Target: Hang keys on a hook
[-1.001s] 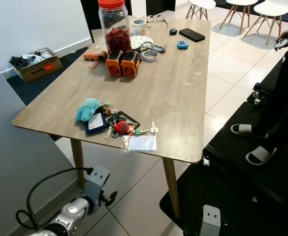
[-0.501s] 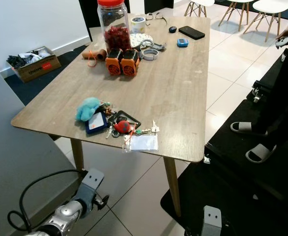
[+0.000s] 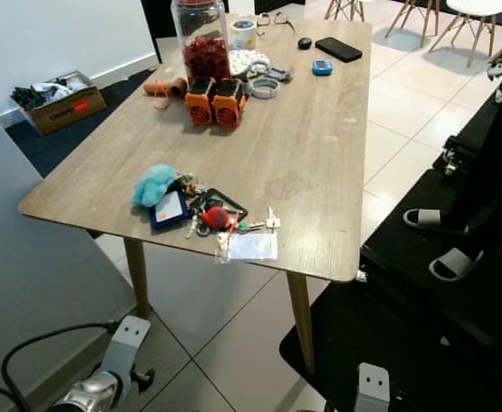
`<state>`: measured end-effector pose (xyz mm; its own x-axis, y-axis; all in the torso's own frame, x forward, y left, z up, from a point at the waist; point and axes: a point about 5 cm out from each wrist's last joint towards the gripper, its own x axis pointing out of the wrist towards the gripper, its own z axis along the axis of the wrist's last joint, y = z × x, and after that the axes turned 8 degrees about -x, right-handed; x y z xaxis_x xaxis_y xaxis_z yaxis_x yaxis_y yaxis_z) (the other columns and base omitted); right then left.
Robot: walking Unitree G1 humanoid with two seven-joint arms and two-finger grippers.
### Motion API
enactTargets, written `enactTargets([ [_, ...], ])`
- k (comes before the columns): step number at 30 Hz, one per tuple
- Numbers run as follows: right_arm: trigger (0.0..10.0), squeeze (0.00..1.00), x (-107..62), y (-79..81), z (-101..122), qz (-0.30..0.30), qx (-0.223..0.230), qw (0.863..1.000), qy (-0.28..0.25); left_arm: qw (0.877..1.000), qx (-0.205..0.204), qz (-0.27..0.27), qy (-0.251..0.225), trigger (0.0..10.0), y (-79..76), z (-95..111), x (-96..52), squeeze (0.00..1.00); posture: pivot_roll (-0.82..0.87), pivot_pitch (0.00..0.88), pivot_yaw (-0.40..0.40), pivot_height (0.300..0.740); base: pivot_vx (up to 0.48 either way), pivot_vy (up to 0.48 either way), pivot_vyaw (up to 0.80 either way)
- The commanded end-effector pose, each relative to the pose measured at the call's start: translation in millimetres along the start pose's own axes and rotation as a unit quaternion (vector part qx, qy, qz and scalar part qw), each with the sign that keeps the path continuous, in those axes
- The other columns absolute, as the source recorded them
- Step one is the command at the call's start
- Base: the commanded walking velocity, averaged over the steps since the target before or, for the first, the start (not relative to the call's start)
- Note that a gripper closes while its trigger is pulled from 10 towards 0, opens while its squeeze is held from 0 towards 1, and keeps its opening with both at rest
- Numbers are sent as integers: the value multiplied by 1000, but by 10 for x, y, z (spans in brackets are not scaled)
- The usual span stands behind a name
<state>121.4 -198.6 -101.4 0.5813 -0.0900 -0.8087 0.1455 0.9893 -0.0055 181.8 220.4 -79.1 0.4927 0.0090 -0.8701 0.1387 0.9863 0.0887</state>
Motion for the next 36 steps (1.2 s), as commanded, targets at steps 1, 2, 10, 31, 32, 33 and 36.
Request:
enactTargets([
  [1, 10000, 0, -18, -3, -62, 5, -6, 1000, 12, 999, 37, -5, 26, 10000, 52, -156, -29, 0, 26, 63, 43, 740, 0, 0, 0],
  [2, 10000, 0, -16, -1, -57, 7, -7, 1000, 12, 998, 47, -12, 33, 10000, 27, -210, -33, 0, 24, 64, 43, 740, 0, 0, 0],
  [10, 10000, 0, -19, 24, -67, 15, -11, 1000, 12, 998, 46, -42, -20, 10000, -176, -320, -50, 0, 19, 62, 34, 740, 0, 0, 0],
  [31, 10000, 0, -322, -427, 243, -108, -41, 965, -237, 962, -66, -83, -252, 10000, -135, 39, -205, 0, 30, 69, 16, 740, 0, 0, 0],
  [32, 10000, 0, -322, -427, 243, -108, -41, 965, -237, 962, -66, -83, -252, 10000, -135, 39, -205, 0, 30, 69, 16, 740, 0, 0, 0],
  [33, 10000, 0, -498, -673, 243, -188, -34, 942, -277, 959, -80, -79, -261, 10000, -122, 17, -221, 0, 30, 70, 22, 740, 0, 0, 0],
  [36, 10000, 0, -604, -810, 293, -225, -32, 925, -306, 958, -82, -80, -262, 10000, -112, 5, -226, 0, 30, 70, 26, 740, 0, 0, 0],
])
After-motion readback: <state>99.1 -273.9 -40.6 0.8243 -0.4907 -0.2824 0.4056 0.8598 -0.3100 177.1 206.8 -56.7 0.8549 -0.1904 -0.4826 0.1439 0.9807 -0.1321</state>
